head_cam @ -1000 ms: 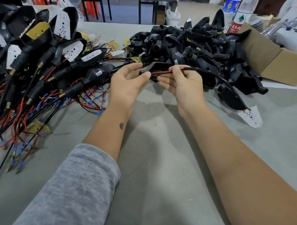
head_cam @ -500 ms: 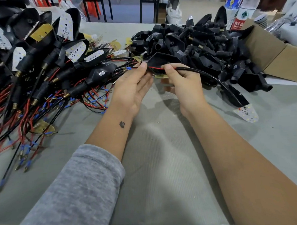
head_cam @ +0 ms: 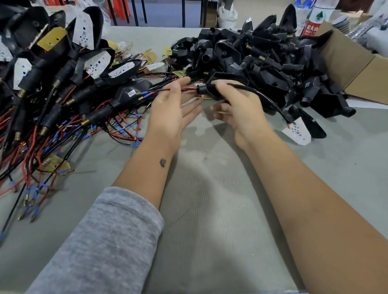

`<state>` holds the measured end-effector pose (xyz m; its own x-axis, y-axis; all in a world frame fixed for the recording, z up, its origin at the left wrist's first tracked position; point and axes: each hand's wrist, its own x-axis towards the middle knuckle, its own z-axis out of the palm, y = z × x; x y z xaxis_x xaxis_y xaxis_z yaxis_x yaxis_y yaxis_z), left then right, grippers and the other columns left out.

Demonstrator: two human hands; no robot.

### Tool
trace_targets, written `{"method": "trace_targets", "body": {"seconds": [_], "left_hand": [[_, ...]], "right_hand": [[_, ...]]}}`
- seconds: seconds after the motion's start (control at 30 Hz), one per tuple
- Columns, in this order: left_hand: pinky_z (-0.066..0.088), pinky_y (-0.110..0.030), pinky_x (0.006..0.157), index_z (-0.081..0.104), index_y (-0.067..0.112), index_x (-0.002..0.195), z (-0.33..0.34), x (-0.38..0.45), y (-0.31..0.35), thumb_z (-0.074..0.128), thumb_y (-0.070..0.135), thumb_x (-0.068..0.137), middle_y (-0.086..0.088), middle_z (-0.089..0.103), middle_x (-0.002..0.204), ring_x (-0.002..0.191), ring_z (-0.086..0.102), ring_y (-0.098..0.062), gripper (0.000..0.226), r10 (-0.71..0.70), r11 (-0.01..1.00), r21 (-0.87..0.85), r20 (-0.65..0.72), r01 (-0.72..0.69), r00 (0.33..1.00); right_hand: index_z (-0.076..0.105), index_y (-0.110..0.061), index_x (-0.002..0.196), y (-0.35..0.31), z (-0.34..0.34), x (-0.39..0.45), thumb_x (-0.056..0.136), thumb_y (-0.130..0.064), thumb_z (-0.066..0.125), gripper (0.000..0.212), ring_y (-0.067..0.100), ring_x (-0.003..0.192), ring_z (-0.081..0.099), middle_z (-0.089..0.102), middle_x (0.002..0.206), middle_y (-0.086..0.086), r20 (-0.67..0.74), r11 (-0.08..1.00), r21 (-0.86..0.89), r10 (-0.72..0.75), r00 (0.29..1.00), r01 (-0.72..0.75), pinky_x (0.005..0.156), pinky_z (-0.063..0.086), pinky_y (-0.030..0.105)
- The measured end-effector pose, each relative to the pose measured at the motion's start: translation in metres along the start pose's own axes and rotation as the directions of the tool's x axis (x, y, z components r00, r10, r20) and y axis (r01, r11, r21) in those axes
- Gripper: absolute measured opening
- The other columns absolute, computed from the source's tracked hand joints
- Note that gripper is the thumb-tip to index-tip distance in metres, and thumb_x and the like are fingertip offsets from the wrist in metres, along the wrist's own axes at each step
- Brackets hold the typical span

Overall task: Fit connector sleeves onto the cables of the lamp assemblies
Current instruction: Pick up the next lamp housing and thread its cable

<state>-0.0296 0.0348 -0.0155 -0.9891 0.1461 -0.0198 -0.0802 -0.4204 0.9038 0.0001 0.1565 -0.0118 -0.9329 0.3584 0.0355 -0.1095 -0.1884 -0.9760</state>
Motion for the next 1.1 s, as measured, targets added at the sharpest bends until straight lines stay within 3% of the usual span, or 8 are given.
{"method": "trace_targets", "body": {"seconds": [0.13, 0.23, 0.33, 0.53, 0.9, 1.1], "left_hand": [[0.059, -0.028, 0.074, 0.061, 0.024, 0.099, -0.0026, 0.0012, 0.0014, 0.03, 0.034, 0.107, -0.008, 0.071, 0.096, 0.084, 0.073, -0.018, 0.033, 0.056, 0.998, -0.039, -0.063, -0.059, 0.996], [0.058, -0.029, 0.075, 0.062, 0.023, 0.1, -0.0035, 0.0016, 0.0012, 0.031, 0.035, 0.106, -0.01, 0.07, 0.097, 0.085, 0.073, -0.019, 0.034, 0.081, 0.995, -0.058, -0.091, -0.087, 0.993], [0.058, -0.026, 0.074, 0.063, 0.017, 0.104, -0.0027, 0.0029, 0.0008, 0.036, 0.032, 0.106, -0.012, 0.07, 0.1, 0.082, 0.073, -0.018, 0.032, 0.046, 0.997, -0.06, -0.083, -0.051, 0.996], [0.059, -0.022, 0.076, 0.063, 0.006, 0.104, 0.0018, 0.0009, -0.002, 0.05, 0.001, 0.098, -0.008, 0.067, 0.094, 0.078, 0.068, -0.013, 0.015, 0.038, 0.999, 0.017, -0.051, -0.037, 0.998], [0.058, -0.021, 0.074, 0.065, 0.005, 0.107, -0.0025, -0.001, 0.0009, 0.053, 0.001, 0.097, -0.008, 0.068, 0.094, 0.075, 0.068, -0.01, 0.016, 0.03, 0.998, 0.057, -0.063, -0.027, 0.998], [0.059, -0.022, 0.075, 0.066, 0.009, 0.101, -0.0057, 0.0001, 0.0021, 0.053, 0.001, 0.097, -0.004, 0.07, 0.087, 0.072, 0.069, -0.007, 0.016, 0.039, 0.999, 0.029, -0.062, -0.037, 0.997]], "right_hand": [[0.068, -0.009, 0.094, -0.0033, -0.0007, -0.0018, 0.098, -0.025, 0.056, 0.02, 0.013, 0.055, 0.061, 0.071, 0.075, 0.003, -0.006, 0.992, 0.118, 0.04, 0.999, -0.039, 0.049, 0.049, 0.023], [0.068, -0.004, 0.105, -0.003, -0.0003, -0.0033, 0.097, -0.023, 0.058, 0.023, 0.014, 0.059, 0.061, 0.072, 0.089, 0.009, -0.002, 0.997, 0.071, 0.03, 1.0, -0.03, 0.052, 0.051, 0.023], [0.068, -0.004, 0.101, -0.0032, -0.0013, -0.0038, 0.097, -0.022, 0.058, 0.021, 0.012, 0.056, 0.061, 0.071, 0.086, 0.007, -0.03, 0.998, 0.063, 0.025, 0.999, -0.023, 0.051, 0.05, 0.022], [0.069, -0.01, 0.09, -0.0018, -0.0032, -0.0025, 0.097, -0.022, 0.059, 0.018, 0.011, 0.056, 0.06, 0.072, 0.076, 0.003, -0.029, 1.0, 0.002, 0.02, 0.999, -0.02, 0.054, 0.05, 0.022], [0.07, -0.014, 0.087, -0.0002, -0.0027, -0.0021, 0.097, -0.022, 0.059, 0.017, 0.013, 0.059, 0.058, 0.071, 0.084, 0.004, -0.03, 0.996, -0.084, 0.009, 1.0, -0.012, 0.052, 0.049, 0.019], [0.073, -0.017, 0.086, 0.0002, -0.0035, -0.002, 0.096, -0.028, 0.06, 0.019, 0.012, 0.062, 0.062, 0.072, 0.087, 0.005, -0.016, 0.984, -0.18, 0.016, 1.0, -0.019, 0.059, 0.053, 0.02]]}}
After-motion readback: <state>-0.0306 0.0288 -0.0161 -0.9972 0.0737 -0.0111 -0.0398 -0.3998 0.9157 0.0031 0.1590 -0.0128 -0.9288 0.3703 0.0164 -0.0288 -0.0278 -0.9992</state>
